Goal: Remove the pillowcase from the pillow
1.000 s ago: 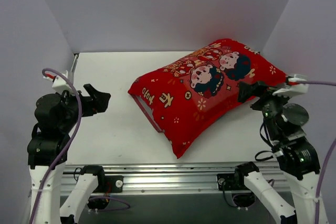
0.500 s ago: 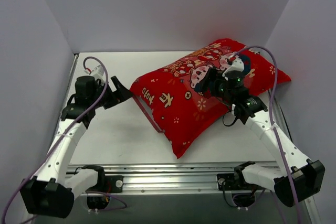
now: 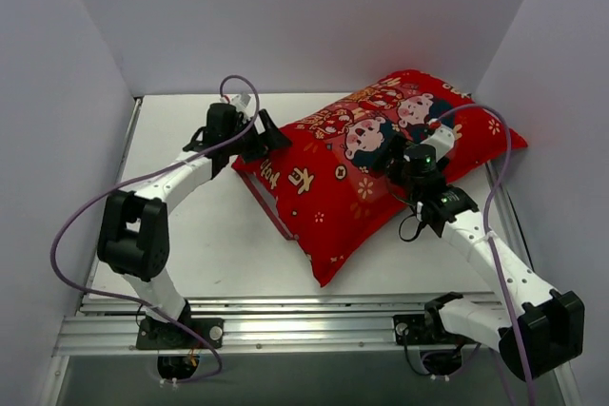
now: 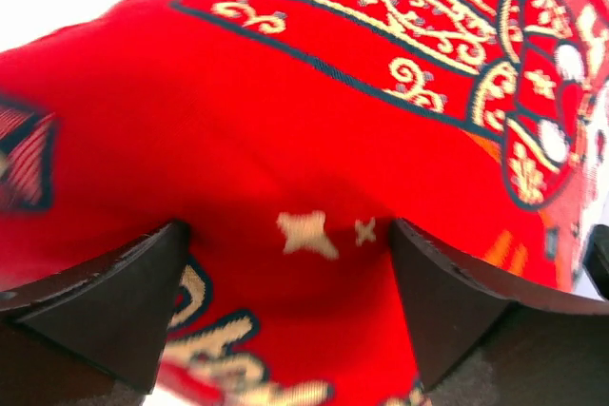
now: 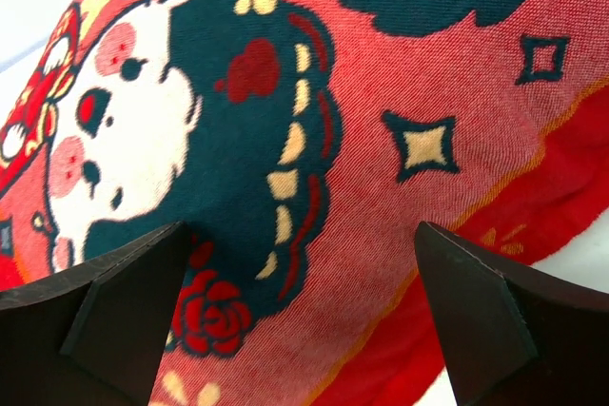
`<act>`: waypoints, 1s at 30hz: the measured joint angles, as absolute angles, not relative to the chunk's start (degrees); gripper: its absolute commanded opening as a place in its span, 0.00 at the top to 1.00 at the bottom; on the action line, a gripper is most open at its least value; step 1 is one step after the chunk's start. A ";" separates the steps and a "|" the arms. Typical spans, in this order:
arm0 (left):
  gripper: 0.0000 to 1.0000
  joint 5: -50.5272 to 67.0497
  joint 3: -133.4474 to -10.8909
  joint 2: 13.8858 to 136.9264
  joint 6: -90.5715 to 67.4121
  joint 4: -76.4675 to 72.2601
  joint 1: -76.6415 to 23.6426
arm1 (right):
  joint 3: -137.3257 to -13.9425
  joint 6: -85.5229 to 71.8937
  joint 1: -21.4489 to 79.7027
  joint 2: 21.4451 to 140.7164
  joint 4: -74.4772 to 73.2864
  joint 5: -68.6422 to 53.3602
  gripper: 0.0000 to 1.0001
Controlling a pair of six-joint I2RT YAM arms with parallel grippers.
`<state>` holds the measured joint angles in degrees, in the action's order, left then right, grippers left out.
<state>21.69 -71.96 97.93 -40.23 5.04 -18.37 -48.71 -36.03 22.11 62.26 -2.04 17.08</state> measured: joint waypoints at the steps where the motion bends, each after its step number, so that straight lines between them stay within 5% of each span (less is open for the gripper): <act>1: 0.07 21.89 -72.23 99.33 -40.62 3.70 -18.90 | -48.23 -36.10 21.50 62.48 -1.21 16.34 0.00; 2: 0.13 22.06 -72.25 100.47 -41.34 2.59 -19.44 | -47.81 -36.14 20.88 62.83 -0.21 15.46 0.00; 6: 0.60 22.81 -70.61 102.91 -43.83 -2.72 -20.78 | -47.24 -35.68 19.44 66.76 4.36 10.83 0.09; 7: 0.87 22.83 -69.25 102.89 -44.51 -4.84 -20.99 | -47.24 -35.40 19.33 68.14 5.45 9.80 0.14; 8: 0.96 22.76 -67.66 102.67 -45.47 -7.11 -21.19 | -47.24 -34.98 19.20 69.54 6.44 8.75 0.22; 13: 0.98 19.86 -54.00 96.84 -49.01 -19.77 -21.71 | -47.24 -32.93 19.09 73.95 10.41 4.05 0.55; 17: 0.98 14.70 -44.51 85.67 -49.23 -21.30 -23.05 | -47.72 -31.07 19.09 75.83 11.57 1.17 0.71; 25: 0.98 0.82 -31.92 57.80 -49.12 -9.04 -35.77 | -53.30 -26.00 18.92 81.32 9.87 -4.97 0.72; 30: 0.98 -1.02 -29.89 56.16 -50.52 -5.67 -38.57 | -60.07 -23.90 18.94 87.59 9.76 -9.43 0.74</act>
<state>-1.02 -29.89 56.16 -50.52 -5.67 -38.57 -60.07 -23.90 18.94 87.59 9.76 -9.43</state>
